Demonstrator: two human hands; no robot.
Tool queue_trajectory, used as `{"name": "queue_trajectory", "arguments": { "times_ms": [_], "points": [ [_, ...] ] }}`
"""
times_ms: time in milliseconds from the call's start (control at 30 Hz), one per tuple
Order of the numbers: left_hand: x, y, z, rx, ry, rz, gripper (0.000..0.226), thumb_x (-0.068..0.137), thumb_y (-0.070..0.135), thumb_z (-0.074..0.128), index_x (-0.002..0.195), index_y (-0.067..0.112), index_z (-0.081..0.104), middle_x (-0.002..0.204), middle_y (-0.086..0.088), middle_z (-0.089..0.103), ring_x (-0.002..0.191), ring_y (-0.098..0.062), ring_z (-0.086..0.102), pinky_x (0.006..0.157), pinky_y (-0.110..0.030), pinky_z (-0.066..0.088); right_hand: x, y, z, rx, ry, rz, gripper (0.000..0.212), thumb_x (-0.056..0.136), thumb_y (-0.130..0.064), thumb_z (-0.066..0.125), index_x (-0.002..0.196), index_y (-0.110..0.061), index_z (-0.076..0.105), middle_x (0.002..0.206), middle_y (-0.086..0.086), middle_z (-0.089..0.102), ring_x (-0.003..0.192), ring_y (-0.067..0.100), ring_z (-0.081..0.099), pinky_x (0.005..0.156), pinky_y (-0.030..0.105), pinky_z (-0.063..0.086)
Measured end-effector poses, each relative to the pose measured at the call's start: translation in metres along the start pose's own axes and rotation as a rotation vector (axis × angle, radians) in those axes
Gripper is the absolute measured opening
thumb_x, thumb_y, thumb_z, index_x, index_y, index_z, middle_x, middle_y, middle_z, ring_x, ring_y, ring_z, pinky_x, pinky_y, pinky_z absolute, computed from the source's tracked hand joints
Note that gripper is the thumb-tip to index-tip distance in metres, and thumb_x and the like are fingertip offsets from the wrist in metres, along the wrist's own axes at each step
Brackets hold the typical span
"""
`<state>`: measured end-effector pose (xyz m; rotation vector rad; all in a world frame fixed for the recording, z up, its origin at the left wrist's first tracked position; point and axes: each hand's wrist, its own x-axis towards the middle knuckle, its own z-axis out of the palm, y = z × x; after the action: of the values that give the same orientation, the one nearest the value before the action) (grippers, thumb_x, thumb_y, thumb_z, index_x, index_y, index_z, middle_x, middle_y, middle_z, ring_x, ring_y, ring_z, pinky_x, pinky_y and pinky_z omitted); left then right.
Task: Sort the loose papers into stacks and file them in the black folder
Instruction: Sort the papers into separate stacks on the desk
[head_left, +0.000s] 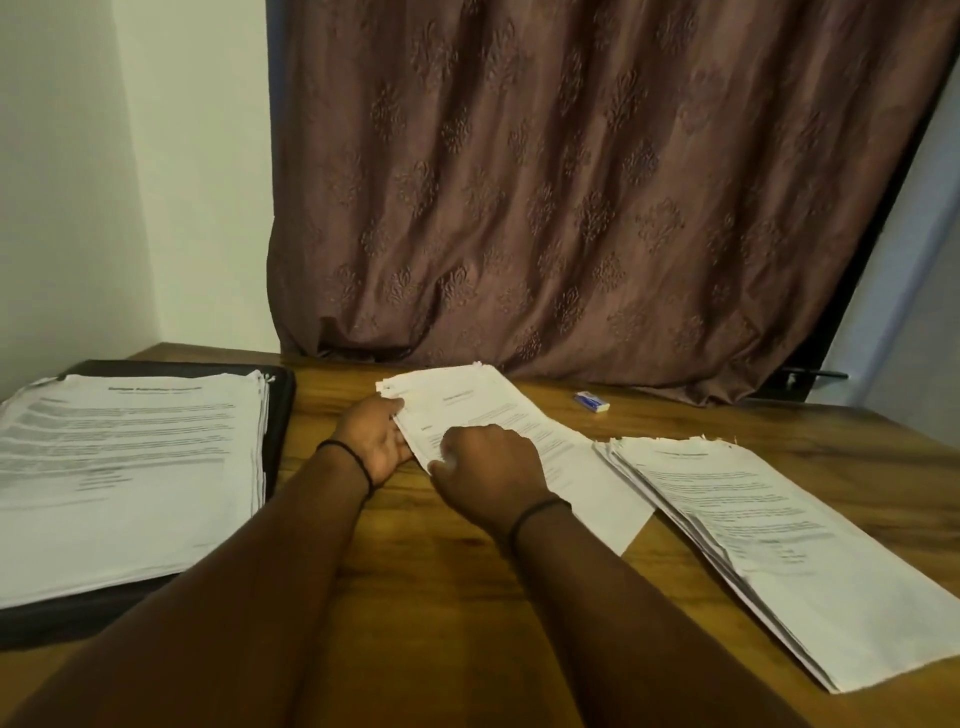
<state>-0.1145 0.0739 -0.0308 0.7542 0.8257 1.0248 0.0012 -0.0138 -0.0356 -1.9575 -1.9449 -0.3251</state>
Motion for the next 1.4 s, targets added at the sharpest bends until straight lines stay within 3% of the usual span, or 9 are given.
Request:
{"name": "queue_trajectory", "arguments": {
  "times_ms": [200,333,467,700,833,1000,1133,1267,1400],
  "points": [
    [0.006,0.001,-0.008,-0.073,-0.059,-0.002,0.032,0.103,0.035,0.041,0.102,0.011,0.062,0.101,-0.009,0.070,0.094,-0.027,0.066,0.085,-0.046,0.050,0.004,-0.008,0.002,-0.059,0.034,-0.093,0.025,0.097,-0.033,0.051,0.102,-0.017,0.069,0.095,0.005,0.070,0.077,0.021,0.063,0.070,0.032,0.052],
    [0.006,0.001,-0.008,-0.062,-0.056,0.002,0.034,0.102,0.038,0.042,0.105,0.012,0.063,0.097,-0.009,0.072,0.092,-0.026,0.068,0.076,-0.043,0.054,0.002,-0.010,0.000,-0.069,0.048,-0.114,0.022,0.097,-0.026,0.053,0.110,-0.016,0.068,0.102,0.006,0.069,0.082,0.021,0.063,0.076,0.035,0.055],
    [0.006,0.001,-0.008,-0.064,-0.064,0.007,0.035,0.102,0.039,0.042,0.106,0.012,0.064,0.098,-0.009,0.072,0.094,-0.026,0.067,0.081,-0.044,0.052,0.005,-0.013,0.000,-0.106,0.041,-0.119,0.023,0.096,-0.024,0.053,0.111,-0.014,0.066,0.107,0.008,0.067,0.088,0.023,0.063,0.077,0.035,0.054],
    [0.002,0.001,-0.005,-0.047,-0.076,-0.016,0.030,0.106,0.021,0.034,0.120,0.006,0.055,0.109,-0.012,0.066,0.090,-0.027,0.064,0.072,-0.044,0.050,0.014,-0.007,0.005,0.047,0.096,0.095,0.028,0.098,-0.032,0.048,0.119,-0.014,0.053,0.111,0.008,0.065,0.094,0.024,0.062,0.072,0.033,0.047],
    [0.006,-0.001,-0.007,-0.015,-0.083,0.001,0.027,0.103,0.010,0.035,0.121,0.006,0.055,0.107,-0.012,0.069,0.091,-0.027,0.067,0.074,-0.043,0.053,0.011,-0.002,0.009,0.205,0.105,0.143,0.037,0.095,-0.052,0.051,0.117,-0.022,0.053,0.111,0.001,0.066,0.096,0.019,0.062,0.077,0.034,0.052],
    [0.007,-0.002,-0.012,0.048,-0.153,0.019,0.033,0.093,-0.004,0.046,0.121,0.003,0.062,0.115,-0.015,0.070,0.101,-0.028,0.067,0.093,-0.043,0.053,0.011,-0.010,0.010,0.266,0.150,0.162,0.056,0.088,-0.066,0.048,0.121,-0.021,0.054,0.113,0.002,0.066,0.100,0.023,0.062,0.076,0.035,0.050],
    [0.004,-0.001,-0.012,0.041,-0.174,0.013,0.024,0.094,0.003,0.049,0.114,0.007,0.063,0.097,-0.011,0.074,0.089,-0.025,0.070,0.076,-0.041,0.060,0.011,-0.009,0.008,0.273,0.162,0.200,0.039,0.095,-0.048,0.050,0.122,-0.020,0.057,0.117,0.003,0.067,0.101,0.022,0.064,0.083,0.038,0.054],
    [0.002,-0.001,-0.010,0.011,-0.171,0.002,0.022,0.097,0.009,0.050,0.116,0.006,0.060,0.102,-0.012,0.072,0.093,-0.027,0.069,0.076,-0.043,0.056,0.013,-0.006,0.004,0.261,0.256,0.297,0.033,0.102,-0.029,0.042,0.130,-0.016,0.053,0.116,0.008,0.068,0.101,0.024,0.064,0.087,0.038,0.053],
    [-0.001,-0.001,-0.008,-0.034,-0.179,-0.001,0.029,0.097,0.010,0.050,0.124,0.005,0.056,0.112,-0.015,0.068,0.100,-0.029,0.066,0.083,-0.045,0.054,0.010,-0.003,-0.002,0.354,0.334,0.339,0.060,0.097,-0.012,0.056,0.149,-0.026,0.027,0.113,0.006,0.068,0.095,0.023,0.066,0.085,0.035,0.054]
  ]
}}
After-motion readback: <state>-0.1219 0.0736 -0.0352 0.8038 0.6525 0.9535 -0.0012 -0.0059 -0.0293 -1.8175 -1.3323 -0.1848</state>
